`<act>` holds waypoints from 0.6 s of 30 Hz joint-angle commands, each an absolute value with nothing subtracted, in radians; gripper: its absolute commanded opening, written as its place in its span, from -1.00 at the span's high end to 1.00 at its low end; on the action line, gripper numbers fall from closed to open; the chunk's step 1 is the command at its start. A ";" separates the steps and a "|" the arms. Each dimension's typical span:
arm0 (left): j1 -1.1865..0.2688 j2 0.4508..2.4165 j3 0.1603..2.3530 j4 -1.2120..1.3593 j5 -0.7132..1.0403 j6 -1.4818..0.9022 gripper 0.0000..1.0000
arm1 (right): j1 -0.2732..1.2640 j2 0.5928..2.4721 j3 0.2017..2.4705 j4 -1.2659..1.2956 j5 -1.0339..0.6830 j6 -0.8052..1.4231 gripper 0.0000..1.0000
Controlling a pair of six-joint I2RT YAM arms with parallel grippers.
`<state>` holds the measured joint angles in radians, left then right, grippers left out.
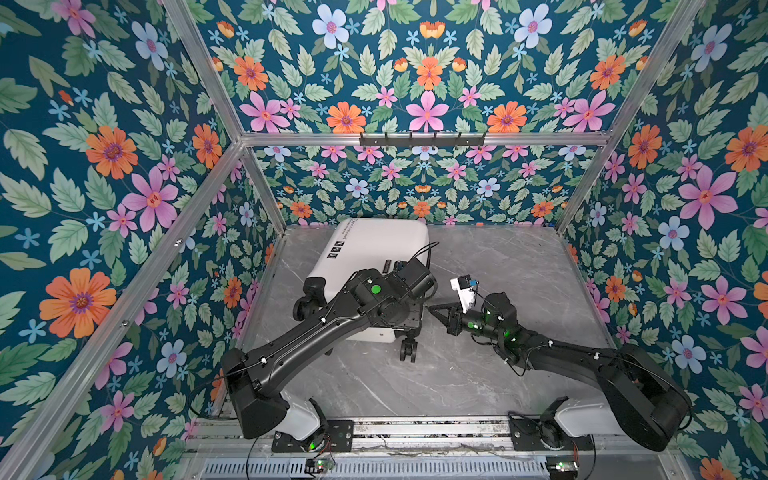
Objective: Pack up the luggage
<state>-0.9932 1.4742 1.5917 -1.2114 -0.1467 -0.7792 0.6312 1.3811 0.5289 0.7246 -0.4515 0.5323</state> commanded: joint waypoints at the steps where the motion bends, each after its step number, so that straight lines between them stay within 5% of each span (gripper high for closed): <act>1: -0.994 1.451 1.592 -1.191 -0.173 -0.763 1.00 | 0.627 1.406 0.545 0.667 -0.443 0.537 0.99; 18: -0.994 1.424 1.586 -1.196 -0.170 -0.750 1.00 | 0.628 1.521 0.617 0.717 -0.525 0.576 0.85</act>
<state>-0.9916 1.4418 1.5761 -1.2278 -0.1764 -0.7567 0.6308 1.5105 0.6117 0.7422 -0.5812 0.5556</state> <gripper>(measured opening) 0.428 0.064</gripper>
